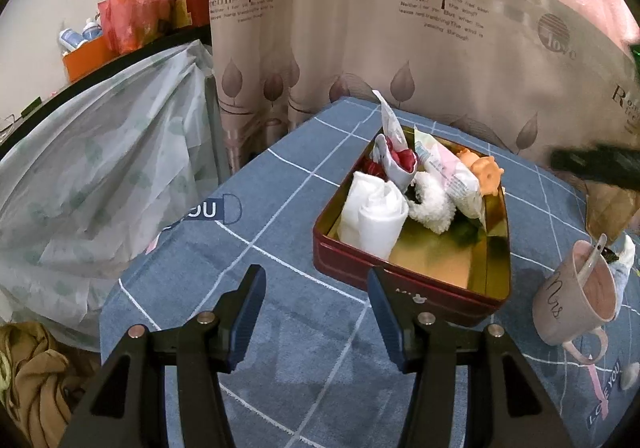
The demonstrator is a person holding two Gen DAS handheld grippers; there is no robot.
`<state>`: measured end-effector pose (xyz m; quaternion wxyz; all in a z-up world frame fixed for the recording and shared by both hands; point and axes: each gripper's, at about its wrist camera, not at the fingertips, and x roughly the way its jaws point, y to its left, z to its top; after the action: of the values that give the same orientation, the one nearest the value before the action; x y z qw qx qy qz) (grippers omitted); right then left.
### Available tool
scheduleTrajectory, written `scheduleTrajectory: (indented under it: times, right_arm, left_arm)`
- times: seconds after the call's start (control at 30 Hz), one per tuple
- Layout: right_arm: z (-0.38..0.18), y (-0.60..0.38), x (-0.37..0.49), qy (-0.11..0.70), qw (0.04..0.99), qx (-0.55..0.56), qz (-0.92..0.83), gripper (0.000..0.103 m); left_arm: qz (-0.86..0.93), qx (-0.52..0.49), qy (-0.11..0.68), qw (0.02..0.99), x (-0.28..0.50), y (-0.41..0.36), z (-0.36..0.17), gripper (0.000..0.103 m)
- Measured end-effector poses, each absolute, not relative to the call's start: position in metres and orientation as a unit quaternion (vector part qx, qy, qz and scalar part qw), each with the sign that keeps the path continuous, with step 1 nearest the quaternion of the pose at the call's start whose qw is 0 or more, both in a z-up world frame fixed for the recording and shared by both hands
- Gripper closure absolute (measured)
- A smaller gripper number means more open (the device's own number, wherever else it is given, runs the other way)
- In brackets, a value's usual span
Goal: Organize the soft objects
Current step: 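Grasp the white cloth on the table with the right tool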
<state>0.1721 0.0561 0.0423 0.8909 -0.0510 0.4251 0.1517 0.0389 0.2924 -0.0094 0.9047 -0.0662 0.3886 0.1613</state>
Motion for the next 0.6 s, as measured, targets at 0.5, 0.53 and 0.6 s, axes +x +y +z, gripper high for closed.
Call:
scheduleTrajectory:
  times: [0.5, 0.53, 0.6]
  right_arm:
    - [0.018, -0.178, 0.109, 0.437, 0.898, 0.022, -0.052, 0.034]
    - [0.015, -0.186, 0.108, 0.438, 0.897, 0.025, -0.059, 0.034]
    - [0.007, -0.202, 0.106, 0.44, 0.894, 0.036, -0.073, 0.033]
  left_arm:
    - [0.16, -0.027, 0.377, 0.912, 0.035, 0.272, -0.004, 0.049]
    - [0.16, -0.024, 0.375, 0.913, 0.035, 0.27, -0.004, 0.049]
    - [0.158, -0.018, 0.373, 0.914, 0.035, 0.267, -0.004, 0.049]
